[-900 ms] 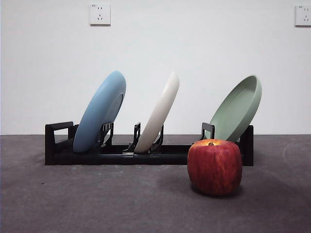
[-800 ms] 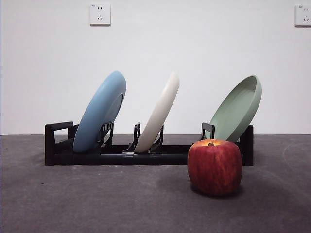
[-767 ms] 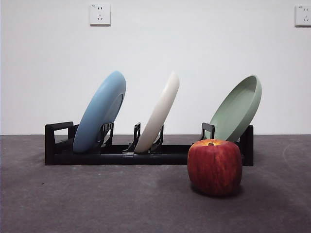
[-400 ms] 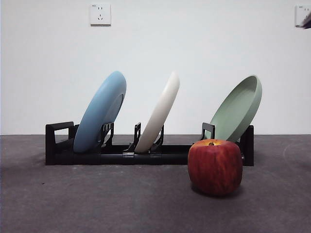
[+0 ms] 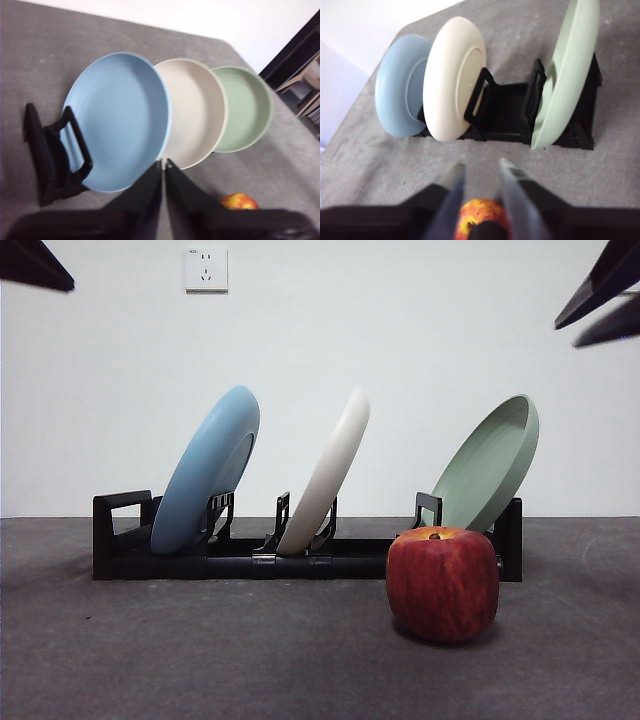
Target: Take the blue plate from the plate rack,put the plate on the table,take the apple from the table,put the apple in the plate
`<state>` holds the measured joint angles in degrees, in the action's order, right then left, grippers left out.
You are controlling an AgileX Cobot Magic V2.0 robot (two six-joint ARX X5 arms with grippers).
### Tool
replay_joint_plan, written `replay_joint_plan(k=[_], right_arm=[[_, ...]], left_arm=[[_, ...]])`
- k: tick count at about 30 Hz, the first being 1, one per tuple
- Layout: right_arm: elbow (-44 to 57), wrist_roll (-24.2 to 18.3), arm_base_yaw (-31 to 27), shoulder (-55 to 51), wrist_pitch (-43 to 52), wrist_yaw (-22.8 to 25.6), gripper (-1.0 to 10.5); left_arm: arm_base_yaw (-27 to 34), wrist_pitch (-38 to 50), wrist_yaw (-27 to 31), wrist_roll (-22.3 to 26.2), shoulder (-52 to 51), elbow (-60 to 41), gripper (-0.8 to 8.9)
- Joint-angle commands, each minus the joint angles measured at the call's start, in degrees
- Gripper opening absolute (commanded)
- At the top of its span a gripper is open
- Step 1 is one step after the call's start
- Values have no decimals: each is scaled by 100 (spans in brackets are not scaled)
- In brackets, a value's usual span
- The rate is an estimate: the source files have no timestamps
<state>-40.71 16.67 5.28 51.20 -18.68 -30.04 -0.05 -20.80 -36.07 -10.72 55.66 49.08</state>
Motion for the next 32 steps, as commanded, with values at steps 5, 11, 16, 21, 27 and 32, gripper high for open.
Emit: replay_joint_plan(k=[5,11,16,21,27,32], right_arm=[[-63,-68,4,22,17,-11,352],[-103,-66,9,22,17,-11,351],[-105,-63,9,22,9,-15,351],[-105,-63,9,22,-4,-15,351],[-105,-63,9,22,-28,-13,350],[-105,-66,9,22,-26,-7,350]], left_arm=[[-455,210,745,79,398,13,346],[-925,247,802,74,1143,570,346],[-1285,-352,1401,503,2000,1622,346],[-1528,-1080,1864,833,2944,2787,346],[-1696,-1384,1945,929,3827,3676,346],[-1838,-1364,1937,929,4234,3838,346]])
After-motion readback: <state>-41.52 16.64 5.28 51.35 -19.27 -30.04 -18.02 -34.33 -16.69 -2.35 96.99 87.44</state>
